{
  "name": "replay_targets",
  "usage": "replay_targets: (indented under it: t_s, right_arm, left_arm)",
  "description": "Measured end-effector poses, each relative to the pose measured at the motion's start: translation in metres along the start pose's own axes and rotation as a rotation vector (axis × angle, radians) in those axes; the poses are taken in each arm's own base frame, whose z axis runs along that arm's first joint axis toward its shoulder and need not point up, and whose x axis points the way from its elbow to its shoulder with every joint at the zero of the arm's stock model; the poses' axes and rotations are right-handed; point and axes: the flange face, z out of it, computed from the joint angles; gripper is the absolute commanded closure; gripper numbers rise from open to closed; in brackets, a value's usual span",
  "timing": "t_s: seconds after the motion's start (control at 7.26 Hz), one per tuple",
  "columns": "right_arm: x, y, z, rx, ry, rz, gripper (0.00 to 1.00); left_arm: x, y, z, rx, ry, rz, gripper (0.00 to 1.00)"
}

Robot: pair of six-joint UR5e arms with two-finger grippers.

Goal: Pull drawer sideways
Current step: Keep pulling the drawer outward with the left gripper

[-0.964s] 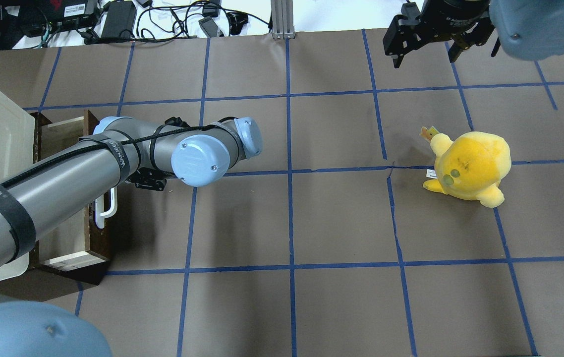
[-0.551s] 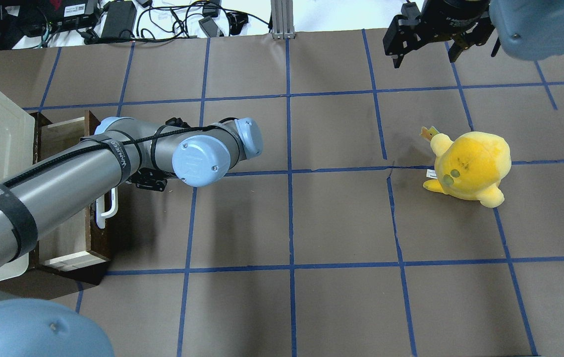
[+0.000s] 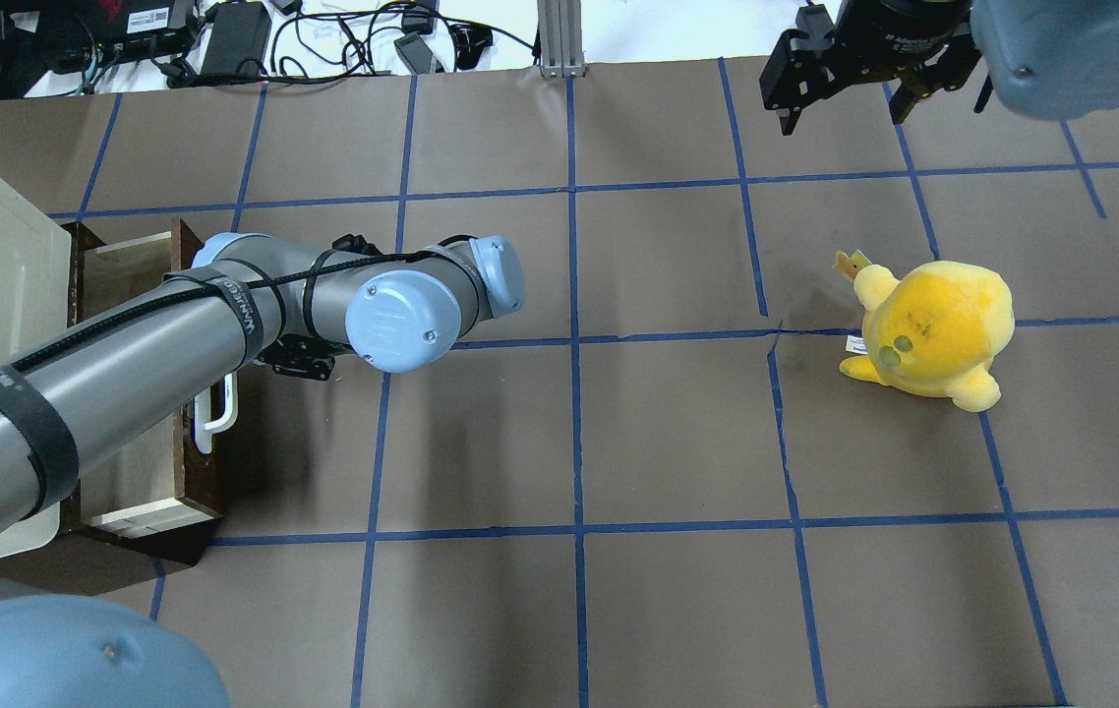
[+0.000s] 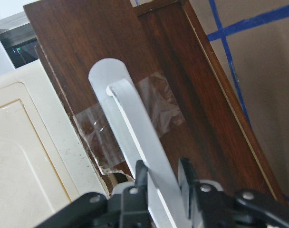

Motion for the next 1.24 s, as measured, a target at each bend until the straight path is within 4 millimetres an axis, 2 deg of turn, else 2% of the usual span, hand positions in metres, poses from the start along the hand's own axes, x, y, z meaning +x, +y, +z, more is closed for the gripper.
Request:
replay_targets:
  t_s: [1.24]
  right_arm:
    - [0.0, 0.0, 0.0, 0.0, 0.0, 0.0, 0.0]
  left_arm:
    - [0.0009, 0.0, -0.0038, 0.008, -0.003, 0.0, 0.86]
